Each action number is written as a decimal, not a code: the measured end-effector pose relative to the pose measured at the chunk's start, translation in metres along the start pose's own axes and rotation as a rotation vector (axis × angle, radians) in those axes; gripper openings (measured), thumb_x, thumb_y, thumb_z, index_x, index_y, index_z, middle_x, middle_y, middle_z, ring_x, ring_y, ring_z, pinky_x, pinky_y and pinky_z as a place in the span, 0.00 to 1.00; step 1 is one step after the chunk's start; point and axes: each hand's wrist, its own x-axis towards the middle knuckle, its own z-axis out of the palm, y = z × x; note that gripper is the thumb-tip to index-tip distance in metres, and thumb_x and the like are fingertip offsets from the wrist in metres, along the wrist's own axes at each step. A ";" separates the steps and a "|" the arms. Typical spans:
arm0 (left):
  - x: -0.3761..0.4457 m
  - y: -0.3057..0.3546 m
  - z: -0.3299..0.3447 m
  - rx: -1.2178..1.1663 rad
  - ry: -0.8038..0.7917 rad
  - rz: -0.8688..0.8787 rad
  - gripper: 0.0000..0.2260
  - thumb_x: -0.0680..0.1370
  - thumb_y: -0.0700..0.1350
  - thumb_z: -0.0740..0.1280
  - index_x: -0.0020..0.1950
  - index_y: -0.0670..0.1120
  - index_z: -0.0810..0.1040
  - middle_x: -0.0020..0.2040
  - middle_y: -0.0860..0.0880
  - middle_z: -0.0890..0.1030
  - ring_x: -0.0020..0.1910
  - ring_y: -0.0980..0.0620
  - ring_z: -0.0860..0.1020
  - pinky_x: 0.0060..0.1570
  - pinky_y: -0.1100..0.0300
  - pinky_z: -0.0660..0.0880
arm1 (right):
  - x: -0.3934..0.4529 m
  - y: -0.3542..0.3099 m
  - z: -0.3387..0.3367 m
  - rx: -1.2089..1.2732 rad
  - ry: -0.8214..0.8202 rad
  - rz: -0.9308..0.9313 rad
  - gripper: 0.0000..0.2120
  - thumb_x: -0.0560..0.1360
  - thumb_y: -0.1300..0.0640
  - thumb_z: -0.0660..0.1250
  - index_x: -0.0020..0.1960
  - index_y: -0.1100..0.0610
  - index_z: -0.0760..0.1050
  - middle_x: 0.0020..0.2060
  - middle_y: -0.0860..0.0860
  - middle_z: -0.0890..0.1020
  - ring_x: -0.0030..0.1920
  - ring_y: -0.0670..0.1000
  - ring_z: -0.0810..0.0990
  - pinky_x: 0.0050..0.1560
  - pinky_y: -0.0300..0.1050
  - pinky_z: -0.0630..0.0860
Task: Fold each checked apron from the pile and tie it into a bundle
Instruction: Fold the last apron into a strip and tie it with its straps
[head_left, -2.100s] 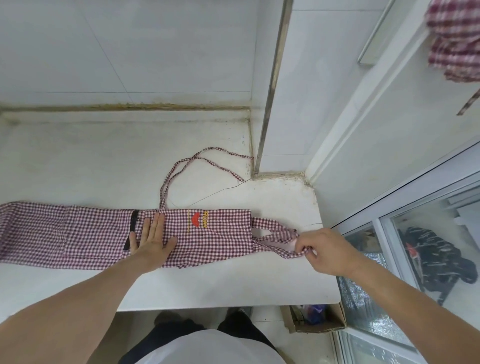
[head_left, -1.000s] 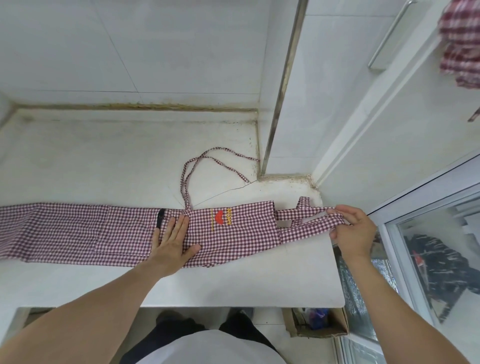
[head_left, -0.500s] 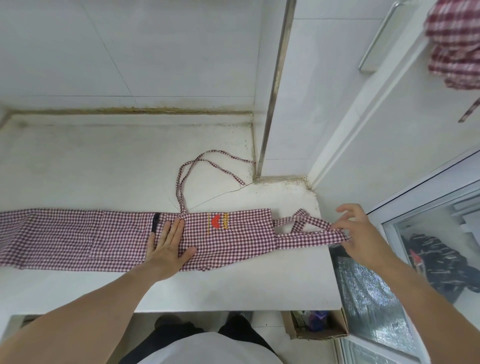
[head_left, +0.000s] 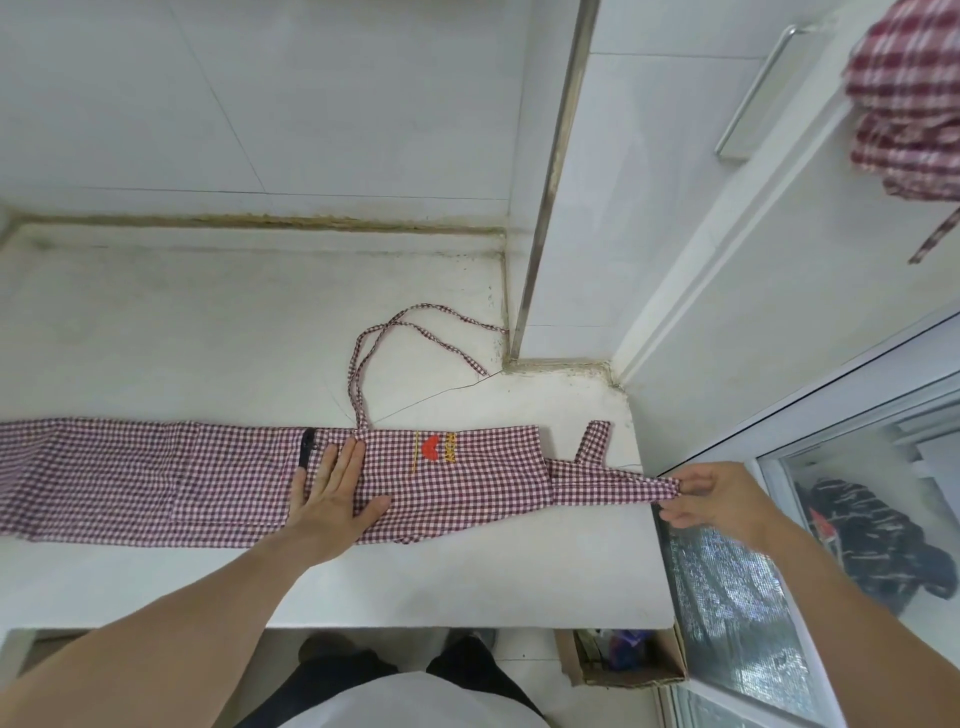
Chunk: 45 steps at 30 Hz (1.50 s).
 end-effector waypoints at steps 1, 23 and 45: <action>0.000 0.001 0.000 0.006 0.000 0.001 0.39 0.73 0.73 0.39 0.72 0.53 0.22 0.74 0.58 0.26 0.73 0.57 0.27 0.74 0.44 0.30 | 0.001 0.001 -0.001 0.037 0.003 0.008 0.28 0.53 0.61 0.81 0.51 0.66 0.81 0.45 0.62 0.86 0.45 0.60 0.86 0.43 0.45 0.84; -0.011 -0.004 0.021 0.010 0.155 0.177 0.36 0.74 0.69 0.29 0.79 0.54 0.33 0.78 0.56 0.32 0.79 0.53 0.34 0.75 0.47 0.37 | 0.002 -0.025 0.295 -1.084 0.145 -0.548 0.30 0.81 0.33 0.40 0.80 0.42 0.45 0.80 0.47 0.43 0.80 0.51 0.38 0.75 0.65 0.36; -0.043 -0.156 -0.010 -0.008 -0.001 0.087 0.57 0.60 0.84 0.44 0.69 0.51 0.16 0.72 0.50 0.20 0.74 0.42 0.25 0.55 0.37 0.18 | -0.043 -0.063 0.351 -0.987 0.182 -0.653 0.34 0.79 0.45 0.60 0.81 0.50 0.52 0.81 0.50 0.49 0.80 0.52 0.42 0.78 0.64 0.46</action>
